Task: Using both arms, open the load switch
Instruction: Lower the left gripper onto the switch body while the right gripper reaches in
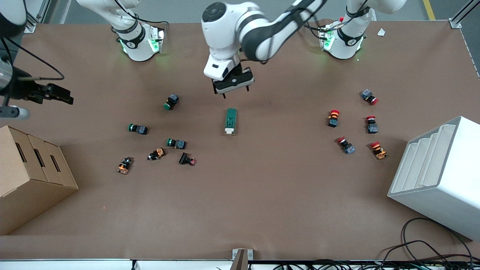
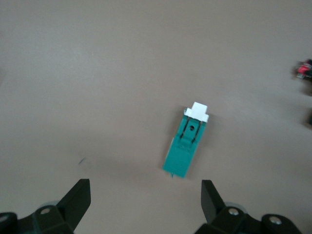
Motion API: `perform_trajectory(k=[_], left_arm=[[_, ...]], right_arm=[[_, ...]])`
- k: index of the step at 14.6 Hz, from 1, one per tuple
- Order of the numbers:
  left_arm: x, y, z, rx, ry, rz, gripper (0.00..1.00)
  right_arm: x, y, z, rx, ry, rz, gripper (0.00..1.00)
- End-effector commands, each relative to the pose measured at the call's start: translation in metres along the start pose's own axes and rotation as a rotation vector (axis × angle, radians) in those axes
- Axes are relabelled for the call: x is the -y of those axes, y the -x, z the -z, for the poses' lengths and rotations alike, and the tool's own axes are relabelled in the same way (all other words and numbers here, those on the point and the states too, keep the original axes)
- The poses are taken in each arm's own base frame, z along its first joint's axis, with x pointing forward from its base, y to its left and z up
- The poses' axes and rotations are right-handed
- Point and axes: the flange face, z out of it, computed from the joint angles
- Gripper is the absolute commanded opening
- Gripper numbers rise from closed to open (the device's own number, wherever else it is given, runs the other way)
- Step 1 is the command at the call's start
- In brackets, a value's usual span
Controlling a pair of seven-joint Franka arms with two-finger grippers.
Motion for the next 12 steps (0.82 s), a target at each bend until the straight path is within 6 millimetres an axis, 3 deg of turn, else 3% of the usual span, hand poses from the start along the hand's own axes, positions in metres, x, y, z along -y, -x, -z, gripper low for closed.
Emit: perform_trajectory(k=[1,4,7,10,12], left_arm=[[-0.015,0.040,-0.034,-0.170,0.029,0.014,1.00],[-0.023,0.066,-0.079,-0.285,0.108,0.063,1.00],[-0.027,0.089,-0.118,-0.377,0.122,-0.005,0.99],[-0.018,0.109,-0.148,-0.473,0.156,-0.052,0.99],[-0.003,0.119,-0.169,-0.542,0.203,-0.108,0.99]], right_arm=[[0.008,-0.014,-0.006,0.016,0.046,0.011,1.00],[0.031,-0.022,-0.015,0.018,0.030,-0.012,1.00],[0.077,-0.047,-0.059,0.088,-0.035,-0.243,1.00],[0.154,-0.067,-0.098,0.138,0.006,-0.383,1.00],[0.186,-0.076,-0.122,0.155,0.023,-0.492,1.00]])
